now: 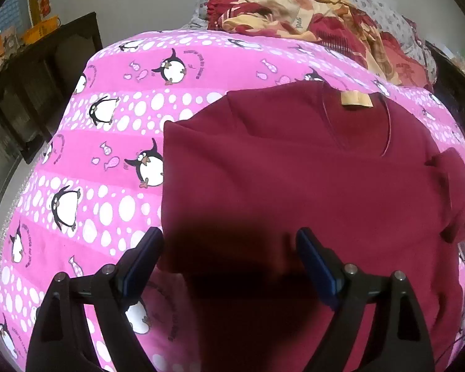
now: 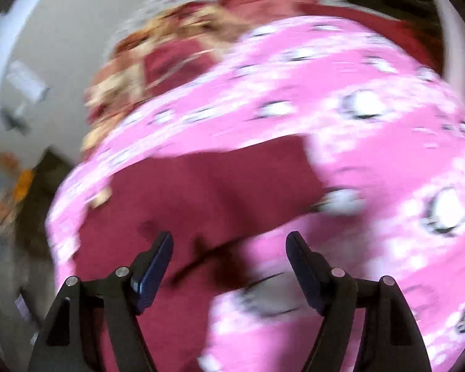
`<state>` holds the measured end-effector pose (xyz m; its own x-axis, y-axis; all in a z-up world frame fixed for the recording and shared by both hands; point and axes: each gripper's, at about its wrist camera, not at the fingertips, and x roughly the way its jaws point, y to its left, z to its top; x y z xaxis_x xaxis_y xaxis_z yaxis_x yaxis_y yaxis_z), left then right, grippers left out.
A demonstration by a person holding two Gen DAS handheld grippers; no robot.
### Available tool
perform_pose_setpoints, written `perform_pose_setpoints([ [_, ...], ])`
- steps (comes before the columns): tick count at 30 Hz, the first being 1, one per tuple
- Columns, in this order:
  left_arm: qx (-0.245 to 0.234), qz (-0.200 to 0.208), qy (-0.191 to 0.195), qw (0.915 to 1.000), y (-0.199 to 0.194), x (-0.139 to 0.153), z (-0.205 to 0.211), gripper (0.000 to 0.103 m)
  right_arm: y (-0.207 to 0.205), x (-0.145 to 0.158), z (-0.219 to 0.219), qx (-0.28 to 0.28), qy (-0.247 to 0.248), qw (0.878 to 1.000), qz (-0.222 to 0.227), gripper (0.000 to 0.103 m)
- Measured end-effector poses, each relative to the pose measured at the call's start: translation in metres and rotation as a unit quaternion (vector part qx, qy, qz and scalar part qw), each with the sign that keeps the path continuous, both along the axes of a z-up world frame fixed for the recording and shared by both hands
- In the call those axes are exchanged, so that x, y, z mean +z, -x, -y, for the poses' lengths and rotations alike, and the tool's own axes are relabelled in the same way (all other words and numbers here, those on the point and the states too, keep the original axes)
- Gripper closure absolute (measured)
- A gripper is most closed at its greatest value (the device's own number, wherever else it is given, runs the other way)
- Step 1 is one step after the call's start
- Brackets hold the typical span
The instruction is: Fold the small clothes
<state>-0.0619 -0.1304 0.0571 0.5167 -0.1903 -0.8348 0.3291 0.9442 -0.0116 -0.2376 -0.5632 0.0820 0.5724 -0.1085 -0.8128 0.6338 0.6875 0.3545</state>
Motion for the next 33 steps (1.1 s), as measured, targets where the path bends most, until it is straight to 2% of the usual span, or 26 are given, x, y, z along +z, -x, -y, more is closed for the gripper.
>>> perform_pose_setpoints([
  [2,-0.002,0.0,-0.001,1.0,0.0,0.0,0.001,0.017,-0.005,-0.012,0.014,-0.014,0.019,0.999,-0.031,0.023],
  [4,-0.002,-0.001,-0.002,1.0,-0.001,0.0,0.002,0.016,-0.011,-0.026,0.025,-0.019,0.015,0.999,-0.045,0.024],
  [7,-0.001,-0.003,-0.004,1.0,-0.001,0.0,0.002,0.016,-0.024,-0.039,0.036,-0.02,0.011,0.998,-0.051,0.028],
  [9,-0.002,-0.004,-0.006,1.0,-0.002,-0.001,0.002,0.017,-0.035,-0.044,0.036,-0.014,0.028,0.998,-0.056,0.033],
  [11,-0.003,-0.004,-0.009,1.0,-0.003,-0.001,0.003,0.016,-0.044,-0.049,0.033,-0.004,0.044,0.997,-0.062,0.049],
  [12,-0.002,-0.004,-0.01,0.9999,-0.003,-0.001,0.003,0.016,-0.047,-0.051,0.033,-0.003,0.055,0.996,-0.066,0.053],
  [14,-0.002,-0.005,-0.009,0.9999,-0.003,-0.001,0.002,0.016,-0.045,-0.052,0.034,-0.002,0.061,0.996,-0.059,0.079],
  [15,-0.002,-0.005,-0.008,1.0,-0.003,0.0,0.002,0.016,-0.041,-0.05,0.038,0.001,0.05,0.998,-0.046,0.085],
  [16,-0.003,-0.004,-0.006,1.0,-0.002,0.001,0.001,0.016,-0.036,-0.043,0.039,0.0,0.042,0.999,-0.028,0.089],
  [18,-0.005,-0.001,-0.004,1.0,-0.002,0.004,-0.001,0.016,-0.027,-0.024,0.036,-0.002,0.059,0.998,-0.005,0.09],
  [20,-0.003,0.003,-0.004,1.0,-0.002,0.008,-0.003,0.016,-0.014,0.008,0.032,-0.003,0.077,0.997,0.032,0.09],
  [26,0.008,0.011,0.016,0.9998,-0.004,0.02,-0.014,0.016,0.016,0.124,0.026,-0.013,0.131,0.981,0.145,0.09],
  [30,0.006,0.015,0.018,0.9997,-0.001,0.025,-0.018,0.016,0.015,0.176,0.007,0.009,0.155,0.972,0.178,0.09],
  [33,0.005,0.018,0.021,0.9996,0.001,0.027,-0.02,0.016,0.004,0.195,-0.018,0.06,0.137,0.969,0.195,0.09],
])
